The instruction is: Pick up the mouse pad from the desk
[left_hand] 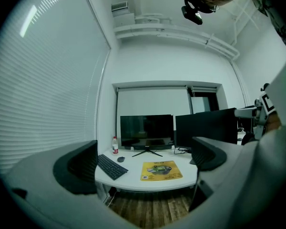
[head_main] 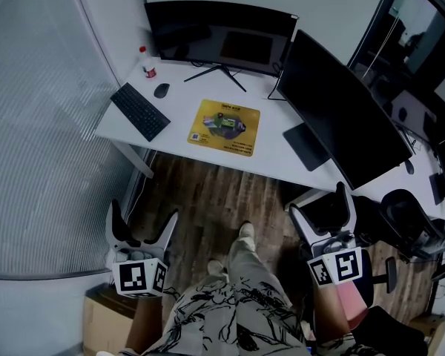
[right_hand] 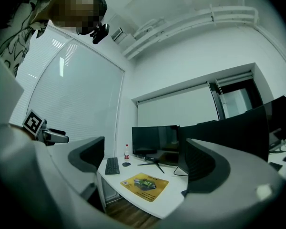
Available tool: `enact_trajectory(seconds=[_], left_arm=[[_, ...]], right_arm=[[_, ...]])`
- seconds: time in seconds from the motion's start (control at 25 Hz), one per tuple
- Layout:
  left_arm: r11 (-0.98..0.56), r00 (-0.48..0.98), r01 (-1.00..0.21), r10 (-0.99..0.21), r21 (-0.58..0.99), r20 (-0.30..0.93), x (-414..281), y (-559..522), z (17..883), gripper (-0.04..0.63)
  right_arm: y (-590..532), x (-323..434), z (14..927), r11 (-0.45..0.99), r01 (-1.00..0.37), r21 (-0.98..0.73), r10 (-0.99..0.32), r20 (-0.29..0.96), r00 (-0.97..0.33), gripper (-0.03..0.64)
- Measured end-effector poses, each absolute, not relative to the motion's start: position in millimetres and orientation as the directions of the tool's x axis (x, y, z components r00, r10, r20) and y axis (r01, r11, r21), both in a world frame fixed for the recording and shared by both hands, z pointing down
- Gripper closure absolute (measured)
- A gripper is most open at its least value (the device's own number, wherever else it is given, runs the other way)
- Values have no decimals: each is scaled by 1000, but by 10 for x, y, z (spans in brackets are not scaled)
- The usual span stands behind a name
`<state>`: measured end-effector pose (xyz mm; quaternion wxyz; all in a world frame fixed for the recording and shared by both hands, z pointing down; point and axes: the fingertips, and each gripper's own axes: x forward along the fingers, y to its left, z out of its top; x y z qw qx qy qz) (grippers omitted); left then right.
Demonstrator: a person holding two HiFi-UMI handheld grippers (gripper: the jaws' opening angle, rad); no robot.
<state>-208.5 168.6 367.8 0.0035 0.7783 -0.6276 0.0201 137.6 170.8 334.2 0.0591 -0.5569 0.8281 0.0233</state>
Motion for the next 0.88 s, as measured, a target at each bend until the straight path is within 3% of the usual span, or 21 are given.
enact_trajectory(seconds=[0.88], left_arm=[[-207,206,-978,-977,-23,52,-1827,798,3647,-6]], right_arm=[[739,1572,3277,408,-913,-26,-907,-122,-402,94]])
